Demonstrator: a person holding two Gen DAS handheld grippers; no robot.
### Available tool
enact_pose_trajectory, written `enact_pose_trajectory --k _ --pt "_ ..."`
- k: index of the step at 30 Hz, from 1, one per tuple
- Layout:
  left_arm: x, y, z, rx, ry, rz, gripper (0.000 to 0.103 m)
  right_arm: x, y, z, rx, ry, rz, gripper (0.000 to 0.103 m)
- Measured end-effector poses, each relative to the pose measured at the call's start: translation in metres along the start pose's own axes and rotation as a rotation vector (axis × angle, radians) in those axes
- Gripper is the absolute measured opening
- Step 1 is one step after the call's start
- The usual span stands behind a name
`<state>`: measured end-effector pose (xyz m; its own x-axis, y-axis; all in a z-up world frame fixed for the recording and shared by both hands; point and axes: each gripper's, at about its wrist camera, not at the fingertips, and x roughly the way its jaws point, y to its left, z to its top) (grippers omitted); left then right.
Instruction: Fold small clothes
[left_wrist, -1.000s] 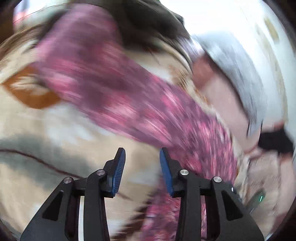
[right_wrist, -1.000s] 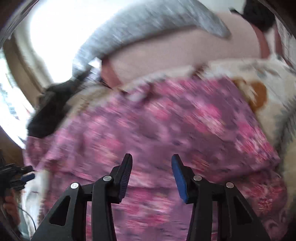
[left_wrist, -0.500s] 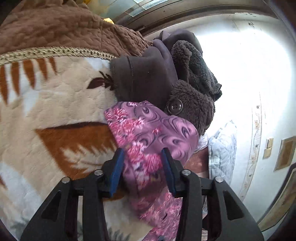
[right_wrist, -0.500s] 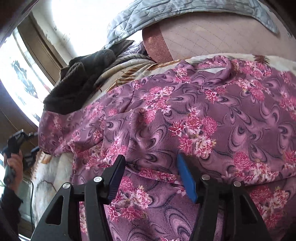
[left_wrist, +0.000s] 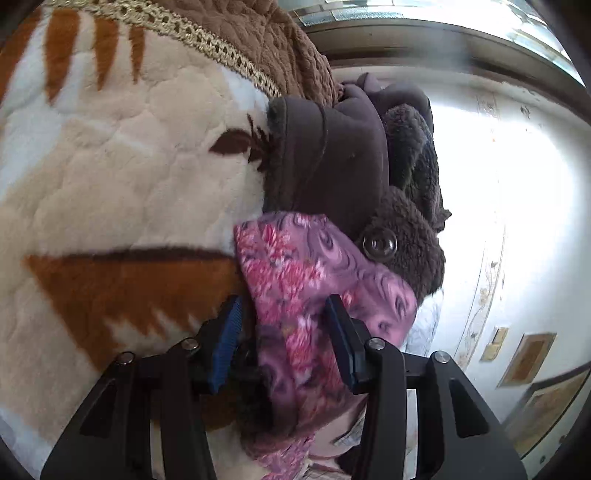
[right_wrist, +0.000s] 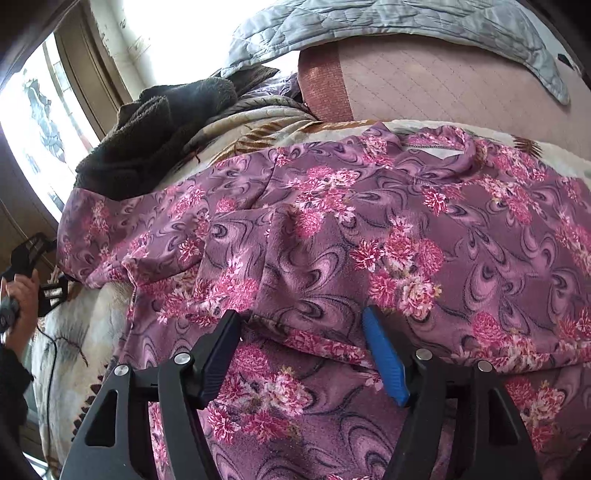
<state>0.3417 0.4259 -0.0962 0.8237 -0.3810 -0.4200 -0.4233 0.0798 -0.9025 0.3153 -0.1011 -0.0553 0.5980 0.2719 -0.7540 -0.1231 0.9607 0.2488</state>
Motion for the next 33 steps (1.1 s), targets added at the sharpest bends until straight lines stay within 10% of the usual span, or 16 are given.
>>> enact_pose_trajectory --k 4,19,33 --pt "0.001 -0.013 0.006 0.032 -0.012 -0.017 0.008 0.0 -0.003 0.0 0.013 -0.001 0.016 0.071" --pt "-0.059 -0.11 -0.058 0.284 0.003 -0.115 0.006 -0.026 -0.006 -0.004 -0.013 0.022 -0.038 0.07" --pt "-0.011 -0.181 -0.181 0.483 0.193 -0.11 0.006 -0.113 -0.09 -0.034 0.055 -0.134 -0.19 0.07"
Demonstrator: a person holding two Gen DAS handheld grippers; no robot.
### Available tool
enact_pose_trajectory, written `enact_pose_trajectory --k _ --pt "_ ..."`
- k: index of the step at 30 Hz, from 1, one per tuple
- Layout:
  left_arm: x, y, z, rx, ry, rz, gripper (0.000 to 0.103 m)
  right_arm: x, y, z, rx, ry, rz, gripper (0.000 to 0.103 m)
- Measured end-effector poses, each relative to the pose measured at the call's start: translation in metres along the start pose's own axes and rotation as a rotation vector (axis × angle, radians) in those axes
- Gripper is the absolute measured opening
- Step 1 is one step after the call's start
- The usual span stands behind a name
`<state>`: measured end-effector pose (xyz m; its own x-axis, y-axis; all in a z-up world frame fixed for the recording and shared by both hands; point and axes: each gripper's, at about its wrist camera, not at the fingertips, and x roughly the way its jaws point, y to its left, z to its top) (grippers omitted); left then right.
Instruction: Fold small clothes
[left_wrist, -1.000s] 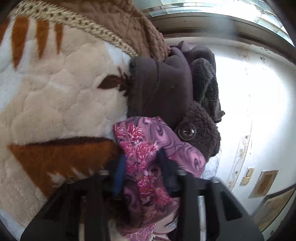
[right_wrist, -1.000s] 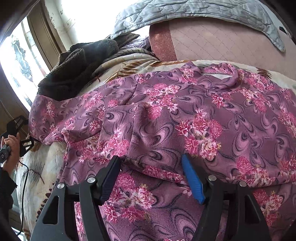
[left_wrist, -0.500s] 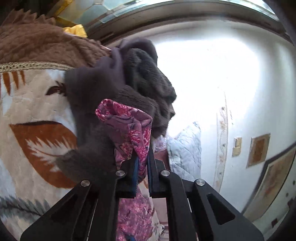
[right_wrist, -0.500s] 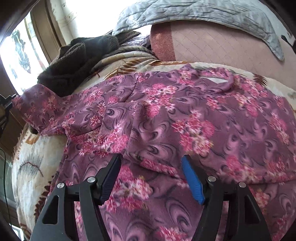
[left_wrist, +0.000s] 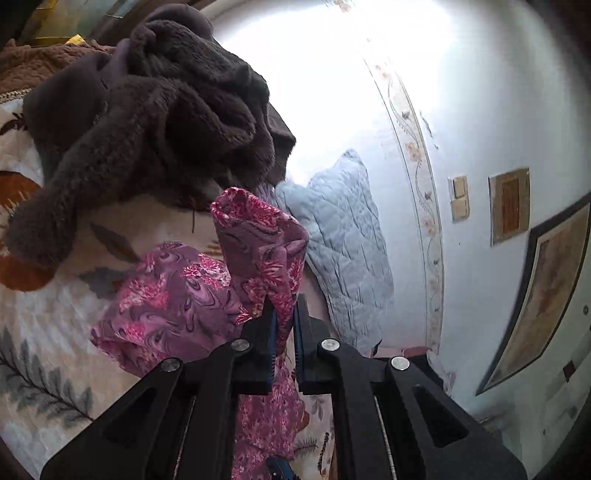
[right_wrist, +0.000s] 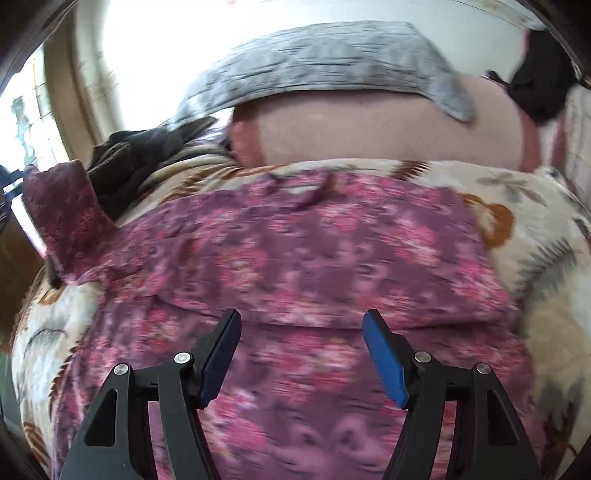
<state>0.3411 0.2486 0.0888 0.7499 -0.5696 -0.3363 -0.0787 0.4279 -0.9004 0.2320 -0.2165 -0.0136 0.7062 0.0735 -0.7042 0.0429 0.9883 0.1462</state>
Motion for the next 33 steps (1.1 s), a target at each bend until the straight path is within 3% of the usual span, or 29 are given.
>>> enact_pose_trajectory --k 8,12,19,26,27,29,30,33 --pt "0.065 -0.049 -0.058 0.09 0.146 -0.009 0.006 0.003 -0.06 -0.006 0.248 -0.002 0.042 0.07" --pt "0.107 -0.057 -0.096 0.118 0.234 0.014 0.006 0.007 -0.071 -0.005 0.306 0.006 0.064 0.07" --pt "0.18 -0.037 -0.166 0.145 0.387 0.123 0.006 0.011 -0.085 -0.005 0.363 0.027 0.079 0.07" --pt "0.212 -0.017 -0.21 0.216 0.482 0.252 0.007 0.016 -0.091 -0.004 0.385 0.042 0.083 0.07" --pt "0.212 -0.017 -0.212 0.227 0.488 0.261 0.009 0.017 -0.091 -0.004 0.383 0.045 0.081 0.07" --pt "0.211 -0.015 -0.214 0.24 0.515 0.272 0.035 0.018 -0.09 -0.005 0.38 0.048 0.077 0.07" --pt "0.209 -0.013 -0.215 0.233 0.526 0.271 0.04 0.018 -0.089 -0.005 0.376 0.048 0.075 0.07" --pt "0.192 -0.009 -0.212 0.236 0.528 0.247 0.043 0.019 -0.089 -0.006 0.369 0.045 0.071 0.07"
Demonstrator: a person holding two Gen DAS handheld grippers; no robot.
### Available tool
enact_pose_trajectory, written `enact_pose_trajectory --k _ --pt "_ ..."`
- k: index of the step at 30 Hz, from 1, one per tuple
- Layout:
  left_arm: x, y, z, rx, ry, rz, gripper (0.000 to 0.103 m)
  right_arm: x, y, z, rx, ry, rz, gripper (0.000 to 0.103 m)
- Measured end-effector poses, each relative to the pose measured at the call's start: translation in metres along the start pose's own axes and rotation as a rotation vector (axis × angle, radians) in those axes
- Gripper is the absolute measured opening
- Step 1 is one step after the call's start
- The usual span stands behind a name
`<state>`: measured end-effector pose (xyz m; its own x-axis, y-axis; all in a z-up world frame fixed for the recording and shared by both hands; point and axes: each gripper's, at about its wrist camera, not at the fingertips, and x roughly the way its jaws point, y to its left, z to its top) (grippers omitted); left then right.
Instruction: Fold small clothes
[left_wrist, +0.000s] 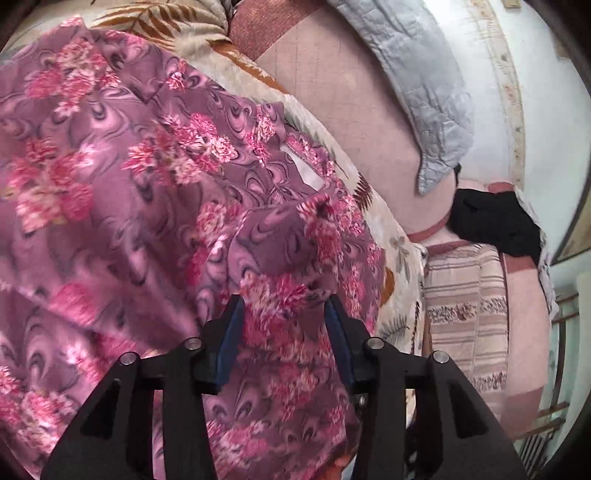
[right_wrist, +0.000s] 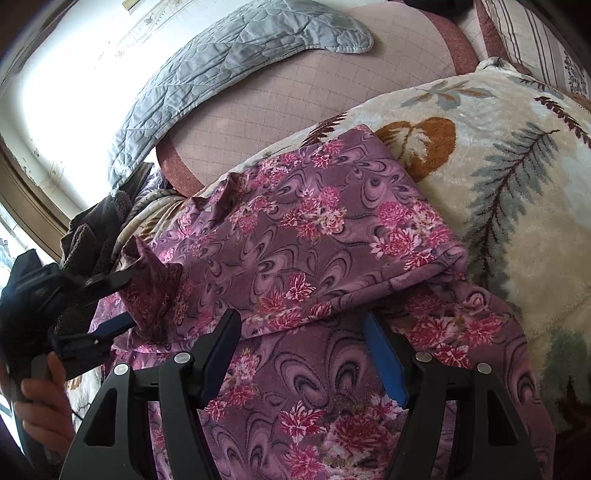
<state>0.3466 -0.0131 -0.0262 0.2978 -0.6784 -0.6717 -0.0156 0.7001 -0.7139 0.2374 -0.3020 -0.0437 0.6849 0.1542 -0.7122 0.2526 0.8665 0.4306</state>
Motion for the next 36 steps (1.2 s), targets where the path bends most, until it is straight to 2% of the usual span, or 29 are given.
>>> enact_pose_trajectory --k 2,5,8,11,22,23,24,25,26,27,31,36 --pt "-0.013 0.01 -0.004 -0.006 -0.013 -0.03 0.049 -0.001 0.001 0.0 -0.002 -0.004 -0.002 0.07" --pt "-0.035 0.031 -0.012 -0.021 -0.052 -0.055 0.052 -0.007 0.003 0.001 -0.003 -0.026 0.013 0.071" --pt "-0.05 0.059 -0.014 -0.043 -0.092 -0.051 0.052 -0.018 0.011 0.003 0.012 -0.071 0.104 0.072" --pt "-0.053 0.081 -0.012 -0.088 -0.111 -0.072 0.052 -0.01 0.027 0.003 0.001 -0.036 0.172 0.076" --pt "-0.049 0.095 -0.006 -0.079 -0.136 -0.104 0.052 0.076 0.098 0.008 -0.122 0.107 0.113 0.076" --pt "-0.049 0.095 -0.005 -0.081 -0.135 -0.095 0.052 0.077 0.104 0.006 -0.145 0.097 0.104 0.07" --pt "-0.048 0.096 -0.005 -0.085 -0.13 -0.095 0.052 0.079 0.111 0.005 -0.177 0.09 0.105 0.06" --pt "-0.048 0.097 -0.005 -0.088 -0.125 -0.1 0.052 0.08 0.115 0.006 -0.192 0.099 0.107 0.028" --pt "-0.048 0.097 -0.004 -0.088 -0.123 -0.1 0.052 0.082 0.118 0.007 -0.207 0.12 0.106 0.007" --pt "-0.049 0.096 -0.003 -0.088 -0.126 -0.096 0.052 0.081 0.12 0.009 -0.217 0.125 0.111 0.007" --pt "-0.057 0.099 0.0 -0.094 -0.165 -0.075 0.052 0.055 0.114 0.023 -0.202 0.039 0.125 0.007" --pt "-0.06 0.108 0.003 -0.132 -0.179 -0.079 0.052 0.026 0.083 0.052 -0.134 -0.032 0.089 0.007"
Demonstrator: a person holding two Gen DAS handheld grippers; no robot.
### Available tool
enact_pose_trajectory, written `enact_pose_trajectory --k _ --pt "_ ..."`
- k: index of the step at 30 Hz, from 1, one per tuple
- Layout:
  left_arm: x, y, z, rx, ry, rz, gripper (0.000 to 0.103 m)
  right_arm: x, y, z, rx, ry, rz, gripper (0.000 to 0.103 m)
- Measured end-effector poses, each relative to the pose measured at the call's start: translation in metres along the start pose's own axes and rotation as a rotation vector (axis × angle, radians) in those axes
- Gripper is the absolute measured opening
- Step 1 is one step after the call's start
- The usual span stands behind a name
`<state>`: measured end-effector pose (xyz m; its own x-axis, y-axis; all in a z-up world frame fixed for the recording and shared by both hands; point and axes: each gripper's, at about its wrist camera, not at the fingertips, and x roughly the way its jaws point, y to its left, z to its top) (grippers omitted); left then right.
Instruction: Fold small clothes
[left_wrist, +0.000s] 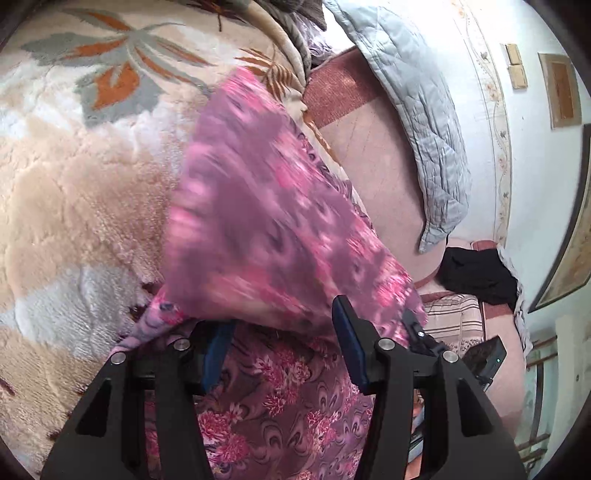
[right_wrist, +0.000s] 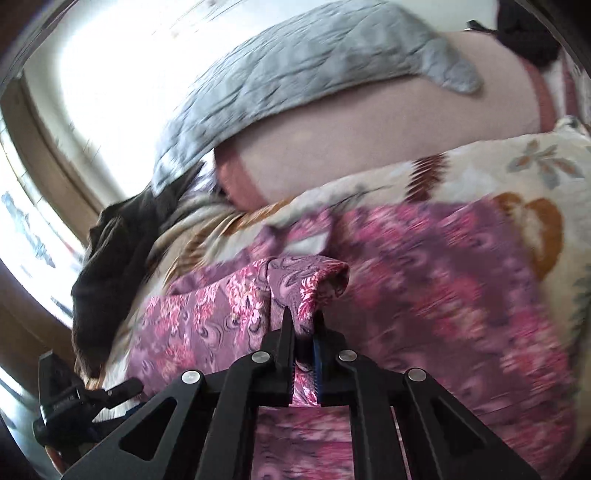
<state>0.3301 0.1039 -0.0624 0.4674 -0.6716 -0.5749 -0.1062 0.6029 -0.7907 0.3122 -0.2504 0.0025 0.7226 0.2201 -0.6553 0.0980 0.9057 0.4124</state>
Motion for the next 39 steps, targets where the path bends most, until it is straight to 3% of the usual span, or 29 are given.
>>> enact_pose_trajectory --k 7,12,15,17,19,23,24,25,26,27,30,33,35,38,39 --pt "-0.002 0.002 0.001 -0.006 -0.019 0.013 0.052 -0.019 -0.058 0.018 0.123 -0.048 -0.086 0.007" --pt "-0.001 0.003 0.002 -0.008 -0.034 0.047 0.052 -0.008 -0.095 0.01 0.185 -0.009 -0.18 0.007" --pt "-0.001 0.006 0.005 -0.012 -0.039 0.056 0.052 -0.005 -0.115 0.003 0.262 -0.004 -0.192 0.007" --pt "-0.001 0.008 0.005 -0.021 -0.035 0.052 0.052 0.001 -0.121 0.0 0.267 0.037 -0.216 0.007" --pt "-0.002 0.007 0.005 -0.017 -0.037 0.054 0.052 -0.005 -0.116 0.003 0.249 0.015 -0.214 0.007" --pt "-0.004 -0.01 0.001 0.087 -0.06 0.118 0.052 -0.02 -0.105 0.013 0.227 -0.063 -0.158 0.007" --pt "-0.001 -0.015 0.0 0.125 -0.063 0.158 0.052 -0.015 -0.107 0.014 0.223 -0.037 -0.181 0.008" --pt "0.002 -0.016 -0.001 0.138 -0.06 0.185 0.052 -0.005 -0.111 0.013 0.223 0.029 -0.205 0.015" --pt "0.005 -0.014 -0.001 0.142 -0.054 0.2 0.052 0.007 -0.118 0.008 0.226 0.119 -0.232 0.011" --pt "0.005 -0.014 -0.001 0.142 -0.056 0.201 0.052 0.009 -0.121 0.006 0.232 0.139 -0.225 0.01" --pt "-0.005 -0.025 -0.006 0.19 -0.073 0.174 0.052 -0.023 -0.115 0.012 0.237 0.042 -0.26 0.018" --pt "-0.008 -0.049 -0.016 0.33 -0.111 0.184 0.053 -0.047 -0.1 0.009 0.187 -0.041 -0.165 0.021" --pt "0.0 -0.056 -0.021 0.392 -0.106 0.236 0.06 -0.043 -0.094 -0.001 0.16 0.0 -0.127 0.027" --pt "0.03 -0.046 -0.022 0.393 0.007 0.339 0.059 -0.011 -0.097 -0.029 0.135 0.188 -0.161 0.026" --pt "0.035 -0.044 -0.024 0.404 0.014 0.357 0.059 -0.016 -0.095 -0.035 0.137 0.138 -0.151 0.026"
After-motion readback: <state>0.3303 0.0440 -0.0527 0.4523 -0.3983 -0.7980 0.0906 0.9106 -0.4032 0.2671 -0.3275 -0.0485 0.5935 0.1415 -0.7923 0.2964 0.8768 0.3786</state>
